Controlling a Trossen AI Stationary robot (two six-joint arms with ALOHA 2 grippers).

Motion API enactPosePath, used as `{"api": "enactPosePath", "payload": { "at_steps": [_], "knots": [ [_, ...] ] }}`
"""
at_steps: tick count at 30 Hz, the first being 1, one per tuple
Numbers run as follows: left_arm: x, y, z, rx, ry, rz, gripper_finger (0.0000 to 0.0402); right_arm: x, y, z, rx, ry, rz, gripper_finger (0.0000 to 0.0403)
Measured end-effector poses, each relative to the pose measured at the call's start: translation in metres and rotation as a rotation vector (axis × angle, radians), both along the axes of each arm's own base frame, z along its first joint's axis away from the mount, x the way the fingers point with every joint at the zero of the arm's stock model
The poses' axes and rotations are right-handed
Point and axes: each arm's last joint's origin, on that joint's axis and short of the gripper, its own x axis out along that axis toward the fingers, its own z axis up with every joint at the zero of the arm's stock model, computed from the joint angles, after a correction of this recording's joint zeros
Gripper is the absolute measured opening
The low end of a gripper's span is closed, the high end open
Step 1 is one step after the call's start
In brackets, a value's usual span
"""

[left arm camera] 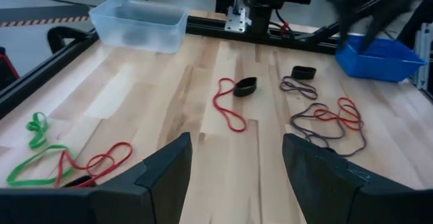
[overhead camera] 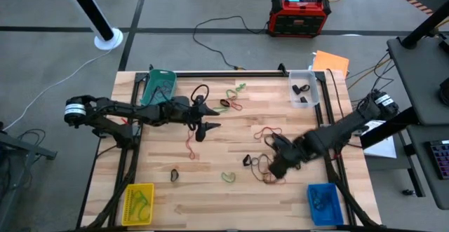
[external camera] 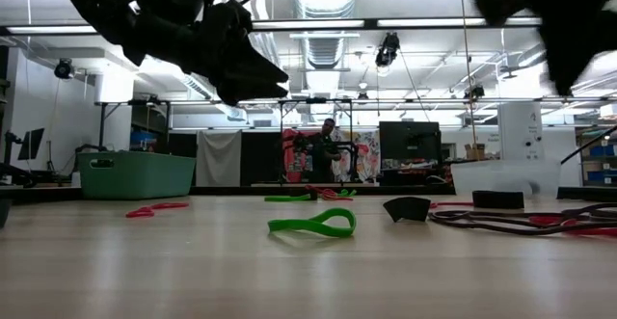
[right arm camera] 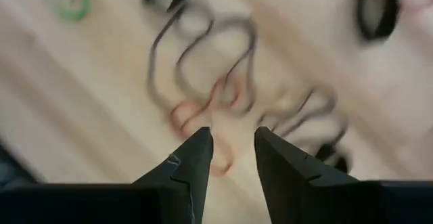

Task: Sort rubber bands into baskets
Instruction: Put the black rubber band into the transparent bin

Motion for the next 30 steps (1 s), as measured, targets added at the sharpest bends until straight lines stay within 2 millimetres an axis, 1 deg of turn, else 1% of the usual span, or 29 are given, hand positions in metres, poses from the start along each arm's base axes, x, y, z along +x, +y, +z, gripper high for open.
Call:
{"api": "enactPosePath", "payload": {
  "at_steps": [4,8,11,14,17,22,26,30],
  "knots": [
    [0.000,-0.004,0.002,-0.019,0.003,-0.009,0.0215,0.015,-0.038,-0.006,-0.056,0.027,0.024,0.0111],
    [-0.006,-0.007,0.008,-0.038,0.016,-0.011,0.0215,0.023,-0.073,-0.014,-0.099,0.071,0.052,0.0122],
    [-0.015,-0.011,0.014,-0.056,0.042,-0.014,0.0215,0.028,-0.095,-0.023,-0.116,0.113,0.060,0.0134],
    [-0.024,-0.017,0.022,-0.074,0.061,-0.025,0.0215,0.030,-0.111,-0.036,-0.125,0.173,0.077,0.0149],
    [-0.033,-0.026,0.026,-0.094,0.090,-0.048,0.0215,0.032,-0.118,-0.049,-0.124,0.221,0.108,0.0163],
    [-0.044,-0.043,0.029,-0.134,0.138,-0.100,0.0215,0.034,-0.118,-0.063,-0.117,0.295,0.140,0.0183],
    [-0.047,-0.054,0.032,-0.149,0.126,-0.139,0.0215,0.031,-0.118,-0.071,-0.108,0.370,0.146,0.0195],
    [-0.047,-0.057,0.032,-0.140,0.125,-0.130,0.0215,0.027,-0.118,-0.081,-0.106,0.399,0.178,0.0201]
  ]
}}
